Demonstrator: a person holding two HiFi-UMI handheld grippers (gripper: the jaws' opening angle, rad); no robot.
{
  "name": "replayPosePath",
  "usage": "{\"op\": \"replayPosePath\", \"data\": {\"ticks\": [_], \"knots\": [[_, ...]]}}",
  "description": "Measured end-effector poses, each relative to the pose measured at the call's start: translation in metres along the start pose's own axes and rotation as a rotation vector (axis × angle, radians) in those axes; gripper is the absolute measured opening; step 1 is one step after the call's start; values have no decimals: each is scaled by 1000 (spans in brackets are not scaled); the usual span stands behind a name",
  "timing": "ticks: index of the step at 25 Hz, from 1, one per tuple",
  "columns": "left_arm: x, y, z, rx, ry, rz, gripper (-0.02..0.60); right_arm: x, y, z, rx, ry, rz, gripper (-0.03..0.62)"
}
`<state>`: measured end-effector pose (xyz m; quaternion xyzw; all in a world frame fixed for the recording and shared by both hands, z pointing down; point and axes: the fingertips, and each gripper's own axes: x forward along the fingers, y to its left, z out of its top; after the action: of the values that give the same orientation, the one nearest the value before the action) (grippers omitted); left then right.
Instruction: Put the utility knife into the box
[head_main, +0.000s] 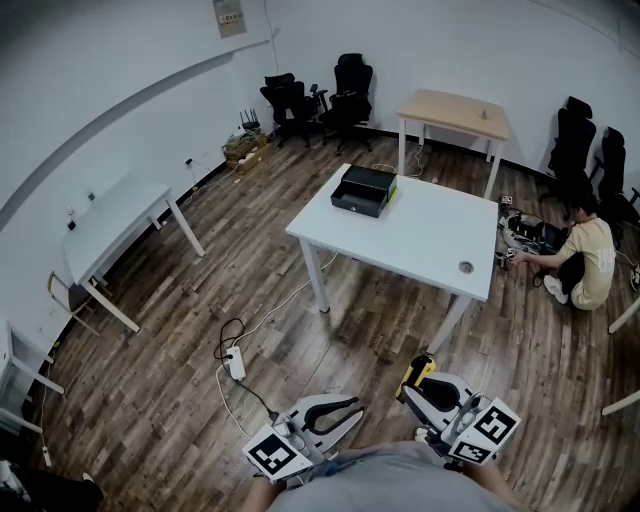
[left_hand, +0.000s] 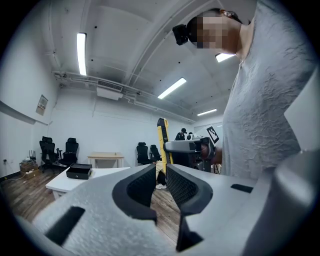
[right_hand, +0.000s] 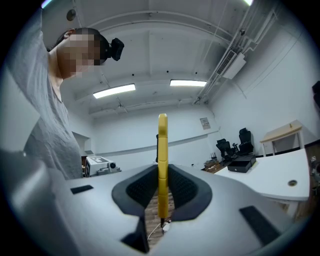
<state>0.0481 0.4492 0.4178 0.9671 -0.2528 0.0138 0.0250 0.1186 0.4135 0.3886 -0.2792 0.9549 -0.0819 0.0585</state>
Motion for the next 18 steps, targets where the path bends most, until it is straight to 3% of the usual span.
{"op": "replayPosePath", "data": {"ticks": [18], "knots": [[0,2,0,12,-2,-6,74,1,-1,-2,13,0,-13,74]]}}
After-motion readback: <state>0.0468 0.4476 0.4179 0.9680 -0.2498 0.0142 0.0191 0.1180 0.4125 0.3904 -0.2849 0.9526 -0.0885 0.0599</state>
